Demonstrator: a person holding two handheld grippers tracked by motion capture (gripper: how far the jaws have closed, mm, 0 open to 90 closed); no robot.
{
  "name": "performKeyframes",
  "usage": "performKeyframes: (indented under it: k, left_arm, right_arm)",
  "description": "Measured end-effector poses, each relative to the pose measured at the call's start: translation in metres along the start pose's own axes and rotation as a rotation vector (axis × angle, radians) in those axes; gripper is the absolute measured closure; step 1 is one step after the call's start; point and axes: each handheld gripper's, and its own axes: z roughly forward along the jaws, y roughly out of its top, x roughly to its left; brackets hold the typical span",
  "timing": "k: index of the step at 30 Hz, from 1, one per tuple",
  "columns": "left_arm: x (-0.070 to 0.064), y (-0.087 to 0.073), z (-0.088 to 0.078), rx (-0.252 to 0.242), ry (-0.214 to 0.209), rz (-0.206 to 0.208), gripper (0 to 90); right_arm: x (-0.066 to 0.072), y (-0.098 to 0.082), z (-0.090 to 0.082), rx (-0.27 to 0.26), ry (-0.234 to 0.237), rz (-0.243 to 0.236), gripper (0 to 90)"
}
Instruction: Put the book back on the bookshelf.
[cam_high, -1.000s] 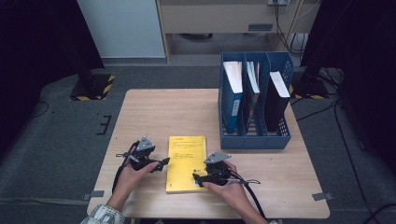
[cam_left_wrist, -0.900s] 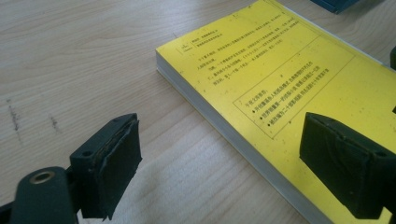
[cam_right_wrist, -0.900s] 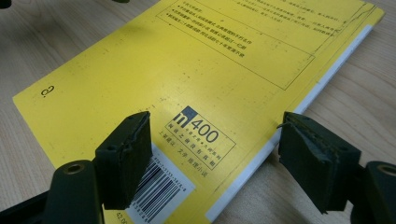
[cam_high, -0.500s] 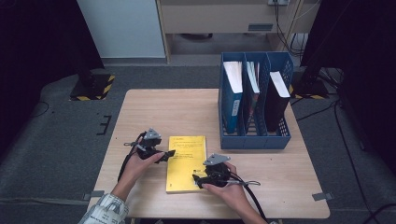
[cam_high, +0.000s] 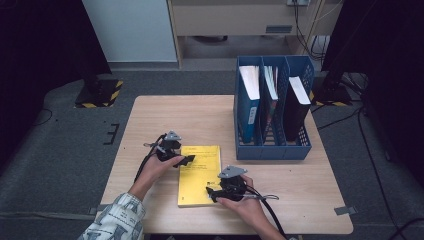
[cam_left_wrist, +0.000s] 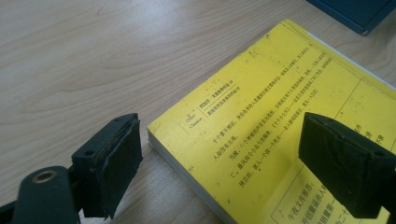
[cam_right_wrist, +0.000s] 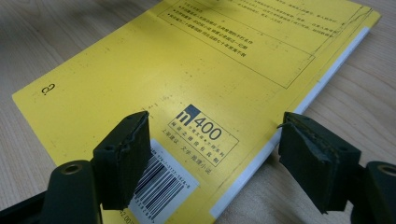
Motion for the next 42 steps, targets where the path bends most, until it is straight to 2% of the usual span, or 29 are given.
performKeyframes:
  k: [1,6,8,12,15,18,21,23,26,28,31,34,36,38,42]
  left_arm:
    - [0.002,-0.001,0.003,-0.004,-0.019,-0.012,10.9]
    - [0.002,-0.001,0.006,-0.01,-0.039,-0.021,10.6]
    - [0.003,-0.001,0.006,-0.008,-0.048,-0.037,10.6]
    - [0.003,-0.002,0.004,-0.01,-0.046,-0.056,12.7]
    - [0.001,-0.001,0.001,-0.029,-0.035,-0.063,15.3]
    - [-0.001,0.002,-0.006,-0.061,-0.045,-0.088,16.5]
    - [-0.005,0.003,-0.01,-0.06,-0.037,-0.062,17.3]
    - [-0.007,0.004,-0.012,-0.068,-0.039,-0.076,17.6]
    - [-0.011,0.005,-0.015,-0.074,-0.032,-0.072,18.0]
    - [-0.014,0.003,-0.017,-0.069,-0.027,-0.065,18.0]
    - [-0.018,-0.006,-0.018,-0.062,-0.045,-0.079,20.8]
    - [-0.024,-0.013,-0.019,-0.067,-0.05,-0.073,20.8]
    - [-0.028,-0.016,-0.023,-0.071,-0.045,-0.08,21.3]
    - [-0.032,-0.017,-0.026,-0.06,-0.036,-0.065,21.6]
    - [-0.036,-0.022,-0.033,-0.061,-0.025,-0.064,21.7]
  right_arm:
    - [0.0,0.0,0.0,-0.001,-0.001,0.002,25.4]
    - [0.0,0.0,0.0,-0.002,-0.002,0.002,25.5]
    - [0.0,0.0,0.0,-0.002,-0.003,0.002,25.6]
    - [0.001,-0.001,0.0,-0.003,-0.005,0.006,25.6]
    - [0.001,-0.001,0.0,-0.007,-0.007,0.006,25.5]
    - [0.001,-0.001,0.0,-0.008,-0.006,0.01,25.3]
    - [0.002,-0.002,0.0,-0.011,-0.004,0.013,24.7]
    - [0.002,-0.003,0.0,-0.016,-0.007,0.015,24.5]
    - [0.004,-0.004,0.0,-0.027,-0.014,0.022,24.2]
    - [0.004,-0.004,0.001,-0.03,-0.015,0.024,24.0]
    - [0.005,-0.004,0.001,-0.034,-0.019,0.025,23.9]
    - [0.005,-0.005,0.001,-0.037,-0.02,0.024,23.8]
    - [0.005,-0.005,0.002,-0.041,-0.021,0.026,23.6]
    - [0.006,-0.005,0.002,-0.041,-0.022,0.029,23.3]
    - [0.01,-0.005,0.003,-0.044,-0.025,0.043,23.0]
